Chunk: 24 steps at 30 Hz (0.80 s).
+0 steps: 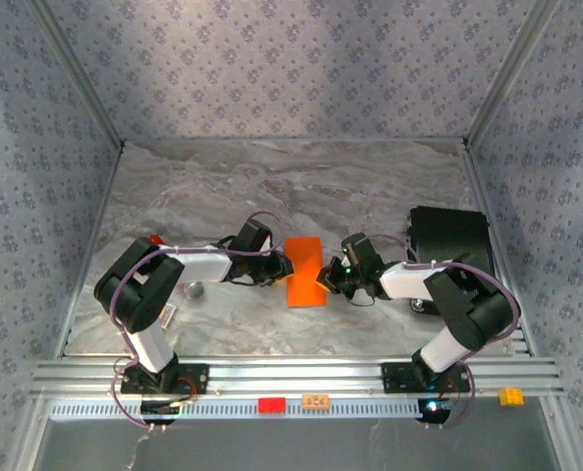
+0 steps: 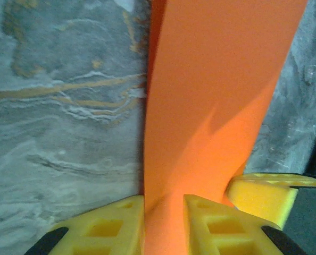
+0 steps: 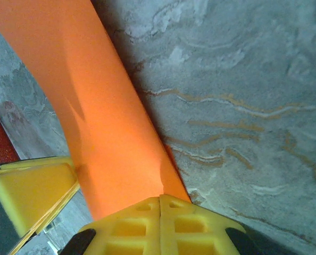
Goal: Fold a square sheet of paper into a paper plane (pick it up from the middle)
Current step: Third fold the triangle at the center of the table.
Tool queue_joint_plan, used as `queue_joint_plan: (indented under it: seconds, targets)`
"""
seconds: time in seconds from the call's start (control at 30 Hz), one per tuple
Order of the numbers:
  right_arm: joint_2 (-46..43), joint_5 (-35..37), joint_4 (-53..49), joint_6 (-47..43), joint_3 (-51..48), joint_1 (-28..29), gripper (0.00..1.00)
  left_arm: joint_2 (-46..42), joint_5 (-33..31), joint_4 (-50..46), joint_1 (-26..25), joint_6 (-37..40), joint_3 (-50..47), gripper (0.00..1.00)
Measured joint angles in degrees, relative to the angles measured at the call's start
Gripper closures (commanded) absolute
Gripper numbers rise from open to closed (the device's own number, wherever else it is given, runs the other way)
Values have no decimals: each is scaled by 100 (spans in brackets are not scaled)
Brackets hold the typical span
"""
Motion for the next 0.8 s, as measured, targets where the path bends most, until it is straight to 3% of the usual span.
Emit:
queue_joint_plan:
  seconds: [0.4, 0.67, 0.8]
  targets:
    - [-39, 24, 7, 0, -33, -7, 92, 0, 57, 166, -11, -61, -68, 79]
    - [-120, 105, 7, 0, -98, -7, 88, -7, 57, 170, -9, -109, -94, 97]
    - [-203, 122, 7, -2, -151, -7, 84, -20, 81, 192, -11, -140, -94, 100]
